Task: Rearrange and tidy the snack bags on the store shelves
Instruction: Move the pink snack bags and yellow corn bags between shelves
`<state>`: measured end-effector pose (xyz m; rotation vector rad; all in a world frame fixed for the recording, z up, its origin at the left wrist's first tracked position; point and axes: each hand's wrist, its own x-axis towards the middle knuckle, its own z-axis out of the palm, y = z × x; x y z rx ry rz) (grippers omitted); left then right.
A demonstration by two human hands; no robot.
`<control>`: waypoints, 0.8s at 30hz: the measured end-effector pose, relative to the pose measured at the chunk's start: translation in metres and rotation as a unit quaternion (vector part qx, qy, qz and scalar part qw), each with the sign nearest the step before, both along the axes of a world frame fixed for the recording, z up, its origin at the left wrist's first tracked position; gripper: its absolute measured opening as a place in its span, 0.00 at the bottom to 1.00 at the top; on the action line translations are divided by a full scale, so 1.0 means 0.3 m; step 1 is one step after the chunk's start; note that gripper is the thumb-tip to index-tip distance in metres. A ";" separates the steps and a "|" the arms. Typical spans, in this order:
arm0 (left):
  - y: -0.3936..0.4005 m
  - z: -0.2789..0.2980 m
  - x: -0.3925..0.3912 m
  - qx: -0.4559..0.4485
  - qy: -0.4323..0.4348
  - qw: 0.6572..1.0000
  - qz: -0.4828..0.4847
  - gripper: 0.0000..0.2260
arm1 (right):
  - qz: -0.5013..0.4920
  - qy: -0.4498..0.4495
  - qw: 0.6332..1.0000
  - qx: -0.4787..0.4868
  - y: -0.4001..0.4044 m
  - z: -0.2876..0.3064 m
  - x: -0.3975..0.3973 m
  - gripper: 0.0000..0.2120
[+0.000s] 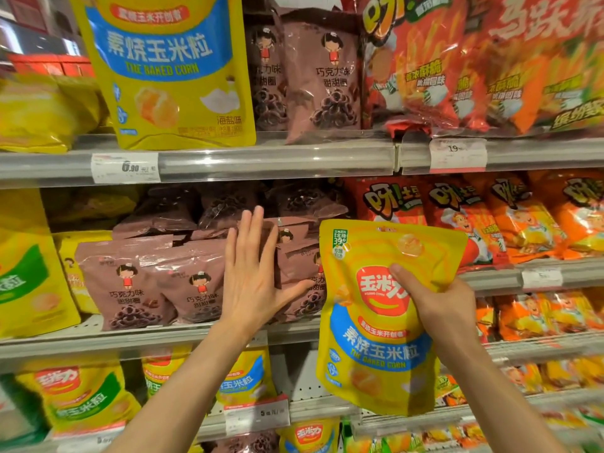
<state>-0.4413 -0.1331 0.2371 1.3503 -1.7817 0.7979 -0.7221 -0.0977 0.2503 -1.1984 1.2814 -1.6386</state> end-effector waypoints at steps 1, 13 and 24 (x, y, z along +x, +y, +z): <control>-0.005 0.005 -0.008 0.004 -0.015 1.000 0.007 0.47 | -0.004 0.000 1.000 0.001 0.002 0.001 -0.004 0.10; -0.082 -0.031 -0.040 0.056 -0.065 0.995 0.047 0.37 | -0.024 0.026 0.999 0.031 0.019 -0.001 0.023 0.15; -0.107 -0.021 -0.087 0.095 -0.078 0.991 0.046 0.39 | -0.040 0.002 0.999 0.033 0.015 -0.009 0.052 0.15</control>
